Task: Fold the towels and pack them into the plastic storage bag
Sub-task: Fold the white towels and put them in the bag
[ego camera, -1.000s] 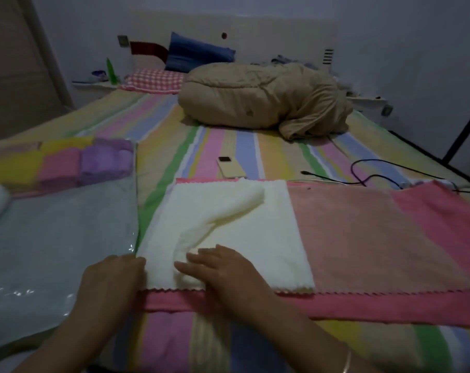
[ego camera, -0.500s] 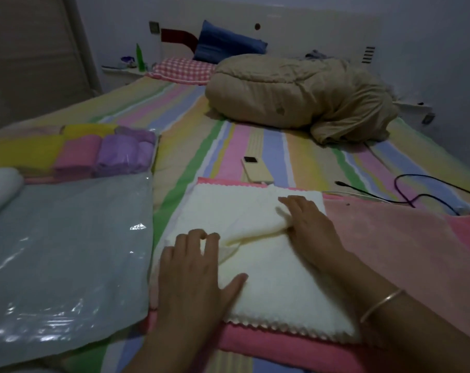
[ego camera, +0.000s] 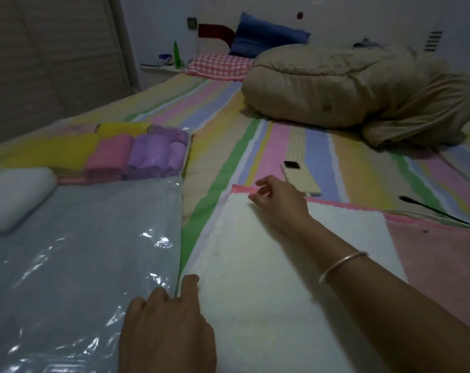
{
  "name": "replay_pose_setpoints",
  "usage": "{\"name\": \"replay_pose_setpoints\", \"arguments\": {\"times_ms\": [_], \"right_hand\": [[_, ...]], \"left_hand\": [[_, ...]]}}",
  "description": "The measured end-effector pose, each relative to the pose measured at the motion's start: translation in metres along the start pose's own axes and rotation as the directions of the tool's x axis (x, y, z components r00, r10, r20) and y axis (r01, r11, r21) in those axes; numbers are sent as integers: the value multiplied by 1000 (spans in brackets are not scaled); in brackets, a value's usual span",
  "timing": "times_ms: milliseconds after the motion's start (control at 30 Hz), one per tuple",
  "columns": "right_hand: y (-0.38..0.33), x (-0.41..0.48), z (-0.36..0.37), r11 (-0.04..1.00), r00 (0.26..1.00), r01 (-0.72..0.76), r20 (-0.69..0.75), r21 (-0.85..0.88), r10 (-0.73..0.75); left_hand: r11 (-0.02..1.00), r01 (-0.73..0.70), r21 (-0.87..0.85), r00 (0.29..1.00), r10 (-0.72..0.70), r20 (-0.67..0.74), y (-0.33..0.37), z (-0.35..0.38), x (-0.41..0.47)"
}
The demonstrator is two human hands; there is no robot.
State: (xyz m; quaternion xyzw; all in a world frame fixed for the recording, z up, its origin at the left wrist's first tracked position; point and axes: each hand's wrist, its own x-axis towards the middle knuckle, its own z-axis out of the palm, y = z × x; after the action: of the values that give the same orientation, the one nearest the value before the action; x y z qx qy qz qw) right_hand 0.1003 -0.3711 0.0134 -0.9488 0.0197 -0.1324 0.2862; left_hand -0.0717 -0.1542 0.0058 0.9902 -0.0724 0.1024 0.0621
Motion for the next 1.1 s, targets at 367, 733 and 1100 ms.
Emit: {"name": "replay_pose_setpoints", "arguments": {"times_ms": [367,733,1100], "right_hand": [[-10,8,12,984,985,96,-127,-151,-115],[-19,12,30,983,992,38,-114,-182,-60],[38,-159,-60,960,964,239,-83,-143,-252]], "left_hand": [[992,29,-122,998,-35,-53,-21,6,-2],[999,-18,49,993,23,-120,-22,-6,5],[991,-105,84,971,120,-205,-26,-5,-3]]}}
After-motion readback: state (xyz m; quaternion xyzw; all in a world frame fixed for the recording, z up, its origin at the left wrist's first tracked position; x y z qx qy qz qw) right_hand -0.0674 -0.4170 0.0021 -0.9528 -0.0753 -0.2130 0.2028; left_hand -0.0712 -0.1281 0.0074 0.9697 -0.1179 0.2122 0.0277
